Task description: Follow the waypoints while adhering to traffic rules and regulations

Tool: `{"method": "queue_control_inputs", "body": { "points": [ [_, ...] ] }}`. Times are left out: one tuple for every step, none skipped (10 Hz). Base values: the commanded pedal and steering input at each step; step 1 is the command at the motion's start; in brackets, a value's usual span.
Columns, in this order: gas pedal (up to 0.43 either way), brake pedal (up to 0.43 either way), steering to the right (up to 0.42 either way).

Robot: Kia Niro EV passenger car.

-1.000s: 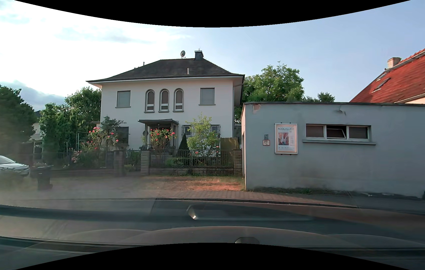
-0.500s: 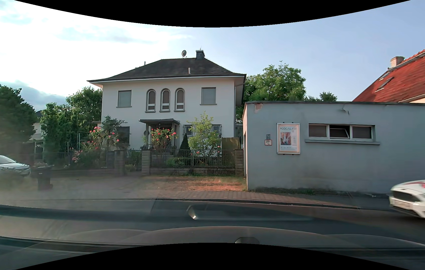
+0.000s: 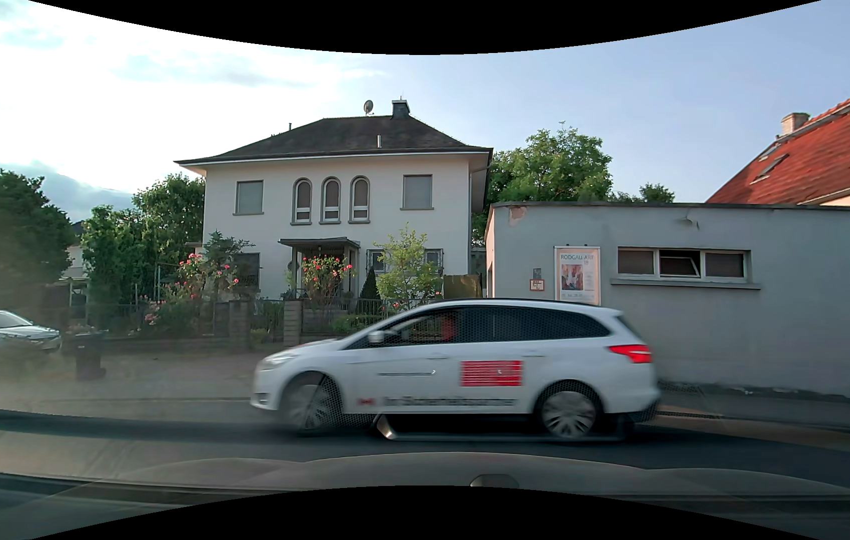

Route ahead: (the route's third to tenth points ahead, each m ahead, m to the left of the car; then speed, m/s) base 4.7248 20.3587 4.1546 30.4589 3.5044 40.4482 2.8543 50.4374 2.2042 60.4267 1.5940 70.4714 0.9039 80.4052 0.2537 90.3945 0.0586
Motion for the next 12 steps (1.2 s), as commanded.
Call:
{"method": "queue_control_inputs", "body": {
  "points": [
    [0.0, 0.11, -0.256],
    [0.0, 0.11, -0.257],
    [0.0, 0.11, -0.257],
    [0.0, 0.11, -0.256],
    [0.0, 0.11, -0.256],
    [0.0, 0.11, -0.257],
    [0.0, 0.11, -0.256],
    [0.0, 0.11, -0.256],
    [0.0, 0.11, -0.256],
    [0.0, 0.11, -0.257],
    [0.0, 0.104, -0.257],
    [0.0, 0.104, -0.257]
  ]
}}
